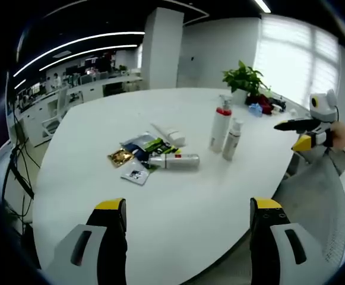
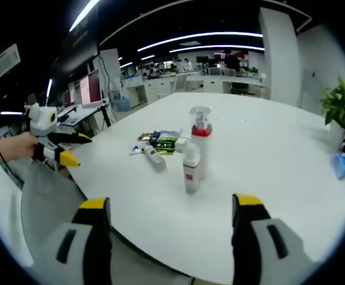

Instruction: Arrange the skincare products in the storage area until every visible bottle or jar stands upright without overlapping.

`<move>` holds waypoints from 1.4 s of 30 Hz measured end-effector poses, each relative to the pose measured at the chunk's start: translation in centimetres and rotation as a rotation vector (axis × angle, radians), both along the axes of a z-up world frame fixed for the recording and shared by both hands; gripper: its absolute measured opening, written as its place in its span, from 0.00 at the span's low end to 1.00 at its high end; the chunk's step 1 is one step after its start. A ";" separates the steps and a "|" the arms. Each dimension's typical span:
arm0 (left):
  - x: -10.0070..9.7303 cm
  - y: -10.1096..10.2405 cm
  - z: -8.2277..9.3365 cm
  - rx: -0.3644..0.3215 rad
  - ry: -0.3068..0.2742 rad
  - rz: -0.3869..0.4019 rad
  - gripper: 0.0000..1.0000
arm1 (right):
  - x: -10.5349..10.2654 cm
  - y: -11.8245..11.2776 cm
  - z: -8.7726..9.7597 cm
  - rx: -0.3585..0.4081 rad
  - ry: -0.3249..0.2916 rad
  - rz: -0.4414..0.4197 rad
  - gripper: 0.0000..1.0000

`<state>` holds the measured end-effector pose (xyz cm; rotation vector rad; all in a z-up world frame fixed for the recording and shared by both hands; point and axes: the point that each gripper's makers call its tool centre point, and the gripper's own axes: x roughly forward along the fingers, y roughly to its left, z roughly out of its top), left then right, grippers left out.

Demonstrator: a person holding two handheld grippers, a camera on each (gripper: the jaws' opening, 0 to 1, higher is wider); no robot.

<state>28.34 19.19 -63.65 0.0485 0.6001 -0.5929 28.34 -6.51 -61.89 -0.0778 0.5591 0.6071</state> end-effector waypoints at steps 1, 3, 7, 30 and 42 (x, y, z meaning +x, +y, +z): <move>0.1 0.1 0.1 -0.003 -0.003 0.004 0.83 | 0.2 -0.1 0.2 -0.003 -0.002 0.003 0.84; 0.3 0.2 0.4 -0.012 -0.009 0.013 0.83 | 1.0 -0.3 0.7 -0.008 -0.011 0.004 0.84; 0.5 0.5 0.4 -0.012 -0.008 0.020 0.83 | 2.6 -0.3 2.0 -0.014 -0.037 0.008 0.84; 1.6 2.1 0.1 -0.051 0.014 0.068 0.80 | 12.4 -0.7 10.4 -0.111 -0.132 0.091 0.83; 2.4 2.4 -0.6 -0.067 0.030 0.073 0.79 | 18.4 0.0 14.1 -0.152 -0.108 0.102 0.79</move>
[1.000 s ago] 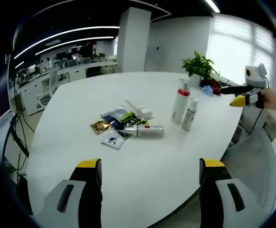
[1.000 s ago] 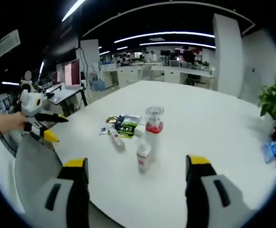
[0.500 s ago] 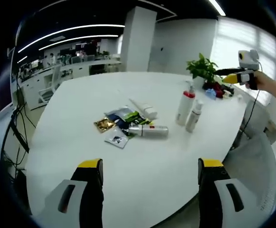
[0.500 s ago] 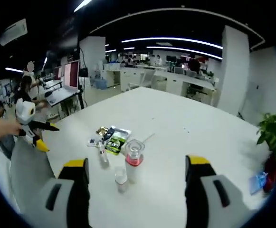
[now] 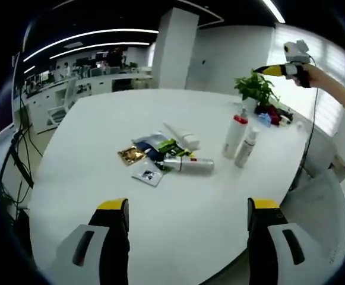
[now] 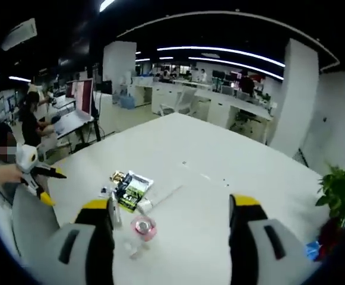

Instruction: Arrange the skincare products in the storage area until every visible bottle or jar stands upright without overlapping.

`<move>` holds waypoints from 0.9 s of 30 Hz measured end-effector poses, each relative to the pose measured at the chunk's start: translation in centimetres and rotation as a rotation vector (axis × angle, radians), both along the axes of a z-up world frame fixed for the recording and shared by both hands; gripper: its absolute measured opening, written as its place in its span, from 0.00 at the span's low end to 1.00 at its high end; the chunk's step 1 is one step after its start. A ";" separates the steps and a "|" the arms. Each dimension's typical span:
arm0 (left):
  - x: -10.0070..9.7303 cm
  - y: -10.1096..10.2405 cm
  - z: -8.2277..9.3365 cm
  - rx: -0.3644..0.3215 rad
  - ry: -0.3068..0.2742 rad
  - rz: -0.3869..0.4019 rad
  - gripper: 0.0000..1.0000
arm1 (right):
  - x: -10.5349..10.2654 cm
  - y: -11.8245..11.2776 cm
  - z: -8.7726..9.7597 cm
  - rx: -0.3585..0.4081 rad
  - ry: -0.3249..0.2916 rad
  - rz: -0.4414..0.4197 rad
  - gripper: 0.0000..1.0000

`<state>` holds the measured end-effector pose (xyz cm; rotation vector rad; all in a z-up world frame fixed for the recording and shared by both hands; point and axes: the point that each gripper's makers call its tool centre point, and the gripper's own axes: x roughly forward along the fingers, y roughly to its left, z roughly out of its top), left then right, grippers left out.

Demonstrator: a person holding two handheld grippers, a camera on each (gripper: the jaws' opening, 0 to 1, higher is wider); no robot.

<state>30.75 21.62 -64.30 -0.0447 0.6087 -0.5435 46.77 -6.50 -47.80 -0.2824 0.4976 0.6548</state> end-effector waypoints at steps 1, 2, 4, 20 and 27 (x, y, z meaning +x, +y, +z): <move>0.0 0.0 -0.1 -0.002 0.002 0.001 0.79 | 0.7 -0.1 -0.2 -0.008 0.017 -0.010 0.78; 0.1 0.0 -0.1 -0.004 0.002 0.002 0.79 | 0.9 -0.2 -0.4 -0.008 0.037 -0.015 0.77; 0.1 0.1 -0.1 -0.009 0.005 0.003 0.79 | 1.9 -0.2 -0.8 0.005 0.072 -0.033 0.76; 1.5 0.7 0.4 -0.039 -0.008 0.021 0.79 | 7.8 3.2 -6.5 0.052 0.289 -0.038 0.75; 2.0 -0.3 0.8 -0.031 -0.041 -0.020 0.82 | 9.0 6.1 -10.2 0.038 0.382 -0.015 0.76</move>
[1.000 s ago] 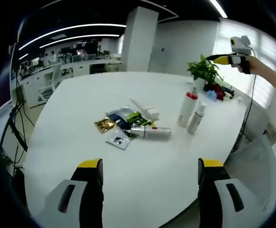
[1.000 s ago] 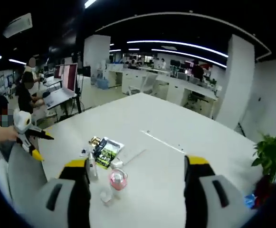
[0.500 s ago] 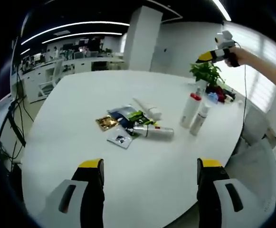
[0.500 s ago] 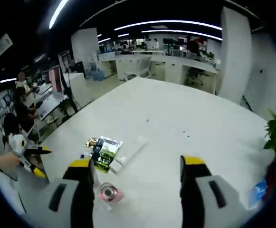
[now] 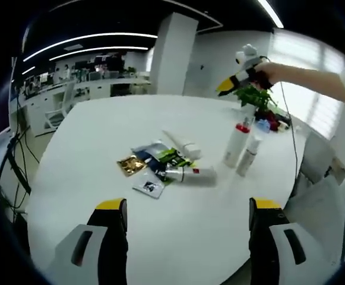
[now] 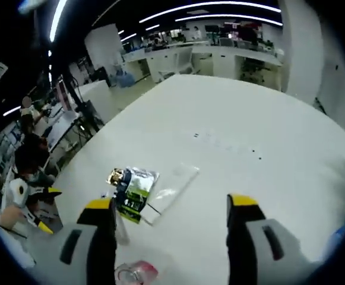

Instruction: Arrange the skincare products in the storage area until every visible bottle or jar stands upright without overlapping.

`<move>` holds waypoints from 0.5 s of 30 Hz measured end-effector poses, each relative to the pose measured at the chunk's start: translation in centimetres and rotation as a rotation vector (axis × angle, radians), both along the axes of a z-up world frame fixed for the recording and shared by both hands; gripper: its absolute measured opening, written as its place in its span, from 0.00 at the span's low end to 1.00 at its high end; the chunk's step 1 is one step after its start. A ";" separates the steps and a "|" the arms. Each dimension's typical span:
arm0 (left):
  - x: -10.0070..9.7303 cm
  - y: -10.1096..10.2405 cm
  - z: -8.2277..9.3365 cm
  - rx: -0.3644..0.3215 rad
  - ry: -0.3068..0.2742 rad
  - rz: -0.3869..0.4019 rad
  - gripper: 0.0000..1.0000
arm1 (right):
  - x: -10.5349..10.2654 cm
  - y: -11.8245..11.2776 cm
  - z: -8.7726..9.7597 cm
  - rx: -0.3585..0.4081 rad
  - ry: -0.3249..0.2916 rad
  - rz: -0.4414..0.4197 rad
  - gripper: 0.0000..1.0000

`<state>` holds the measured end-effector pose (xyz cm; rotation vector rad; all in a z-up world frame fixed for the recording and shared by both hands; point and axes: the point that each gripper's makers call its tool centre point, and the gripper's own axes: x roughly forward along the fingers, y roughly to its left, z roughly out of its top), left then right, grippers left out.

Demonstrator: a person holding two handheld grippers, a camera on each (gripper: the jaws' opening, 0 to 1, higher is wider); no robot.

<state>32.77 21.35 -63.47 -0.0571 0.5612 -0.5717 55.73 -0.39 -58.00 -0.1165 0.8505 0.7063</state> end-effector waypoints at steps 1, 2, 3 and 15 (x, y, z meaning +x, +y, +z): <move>0.0 -0.2 0.0 0.002 -0.002 -0.008 0.82 | 0.2 0.2 -0.9 -0.017 0.020 0.007 0.76; 0.0 -0.4 0.0 0.009 -0.004 -0.017 0.83 | 0.4 0.4 -1.4 -0.026 0.026 0.009 0.76; 0.1 -0.5 -0.1 0.014 -0.005 -0.024 0.84 | 0.2 0.7 -1.8 -0.035 0.032 0.012 0.76; 0.4 -1.2 -0.7 0.023 -0.008 -0.061 0.86 | 1.0 3.0 -8.4 -0.111 0.195 -0.018 0.71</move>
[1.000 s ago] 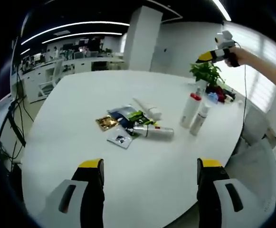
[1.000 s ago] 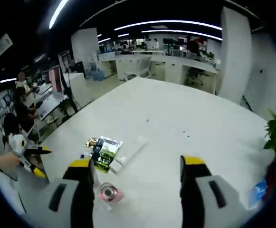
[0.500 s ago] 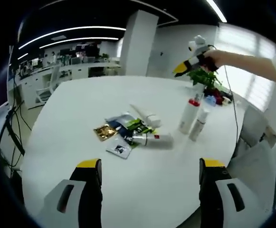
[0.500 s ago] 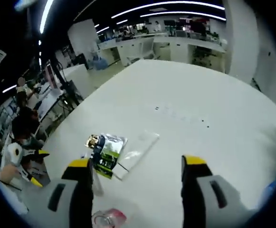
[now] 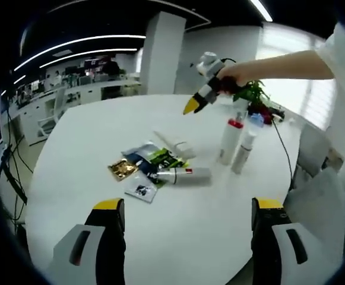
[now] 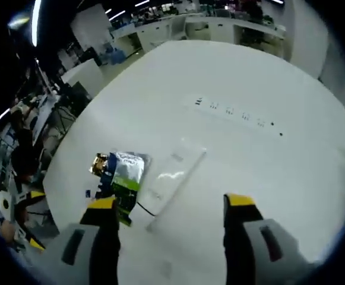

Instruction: Arrange the skincare products in the storage area until every visible bottle or jar stands upright without overlapping.

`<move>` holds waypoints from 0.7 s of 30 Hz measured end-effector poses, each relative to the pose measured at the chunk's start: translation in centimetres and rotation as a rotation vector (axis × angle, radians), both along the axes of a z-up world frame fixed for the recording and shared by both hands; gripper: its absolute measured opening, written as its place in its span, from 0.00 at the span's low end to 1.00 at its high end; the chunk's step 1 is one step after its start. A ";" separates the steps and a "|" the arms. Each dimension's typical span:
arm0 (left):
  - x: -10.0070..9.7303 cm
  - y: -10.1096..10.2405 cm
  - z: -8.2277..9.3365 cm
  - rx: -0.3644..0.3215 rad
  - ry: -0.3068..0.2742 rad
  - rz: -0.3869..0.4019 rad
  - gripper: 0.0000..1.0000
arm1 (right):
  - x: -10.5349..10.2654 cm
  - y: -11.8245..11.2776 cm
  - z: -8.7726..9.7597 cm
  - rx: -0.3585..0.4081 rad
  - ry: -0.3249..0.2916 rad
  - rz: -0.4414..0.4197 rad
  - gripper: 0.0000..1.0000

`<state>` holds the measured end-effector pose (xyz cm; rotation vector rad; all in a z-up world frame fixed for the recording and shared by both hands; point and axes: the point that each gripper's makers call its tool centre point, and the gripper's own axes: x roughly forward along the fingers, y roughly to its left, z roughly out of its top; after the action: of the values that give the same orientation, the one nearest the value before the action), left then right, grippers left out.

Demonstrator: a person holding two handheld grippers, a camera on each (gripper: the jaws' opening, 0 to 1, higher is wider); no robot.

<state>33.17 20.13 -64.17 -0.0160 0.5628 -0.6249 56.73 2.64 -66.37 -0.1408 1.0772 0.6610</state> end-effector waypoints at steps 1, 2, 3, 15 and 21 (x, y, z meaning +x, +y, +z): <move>0.0 0.1 -0.1 -0.006 0.003 0.002 0.86 | 0.2 0.1 -0.3 -0.005 0.004 -0.002 0.71; 0.0 0.1 -0.2 -0.010 0.003 0.002 0.86 | 0.3 0.2 -0.7 -0.012 0.010 -0.003 0.71; 0.0 0.2 -0.3 -0.015 0.005 0.002 0.86 | 0.3 0.3 -1.2 -0.027 0.022 -0.007 0.70; 0.8 2.5 -0.9 -0.024 0.011 0.042 0.85 | 2.1 1.5 -4.6 -0.103 0.063 0.021 0.67; 1.4 3.3 -0.9 -0.029 0.007 0.065 0.84 | 3.0 2.8 -6.1 -0.138 0.060 0.035 0.65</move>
<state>34.52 23.38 -65.10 -0.0630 0.5579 -0.5697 59.68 5.47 -72.45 -0.2606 1.1802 0.6251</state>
